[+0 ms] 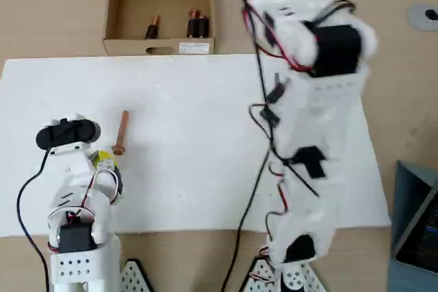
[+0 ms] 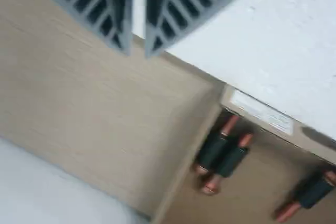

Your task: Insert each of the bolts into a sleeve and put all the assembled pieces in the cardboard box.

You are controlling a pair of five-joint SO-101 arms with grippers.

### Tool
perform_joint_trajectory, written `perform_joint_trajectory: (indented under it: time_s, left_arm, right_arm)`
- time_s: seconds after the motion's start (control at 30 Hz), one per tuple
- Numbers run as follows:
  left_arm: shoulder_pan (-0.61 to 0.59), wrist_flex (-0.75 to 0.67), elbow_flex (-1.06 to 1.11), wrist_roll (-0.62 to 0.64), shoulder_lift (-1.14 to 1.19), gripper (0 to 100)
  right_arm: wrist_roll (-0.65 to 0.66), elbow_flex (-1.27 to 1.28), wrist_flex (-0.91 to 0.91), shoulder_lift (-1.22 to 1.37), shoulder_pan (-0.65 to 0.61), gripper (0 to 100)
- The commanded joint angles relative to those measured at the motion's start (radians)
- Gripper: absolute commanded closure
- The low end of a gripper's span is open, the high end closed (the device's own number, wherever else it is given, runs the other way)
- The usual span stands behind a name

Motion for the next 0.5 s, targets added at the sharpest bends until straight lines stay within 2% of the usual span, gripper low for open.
perform_joint_trajectory:
  time_s: [0.0, 0.27, 0.47]
  left_arm:
    - [0.009, -0.014, 0.002, -0.011, -0.007, 100]
    - [0.008, -0.014, 0.002, -0.011, -0.007, 100]
    - [0.003, -0.014, 0.002, -0.006, -0.007, 100]
  right_arm:
    - [-0.009, 0.2, 0.023, -0.206, 0.05, 98.9]
    - [-0.046, 0.869, 0.021, -0.549, 0.107, 98.9]
    - [-0.041, 1.257, 0.006, -0.67, 0.113, 98.8]
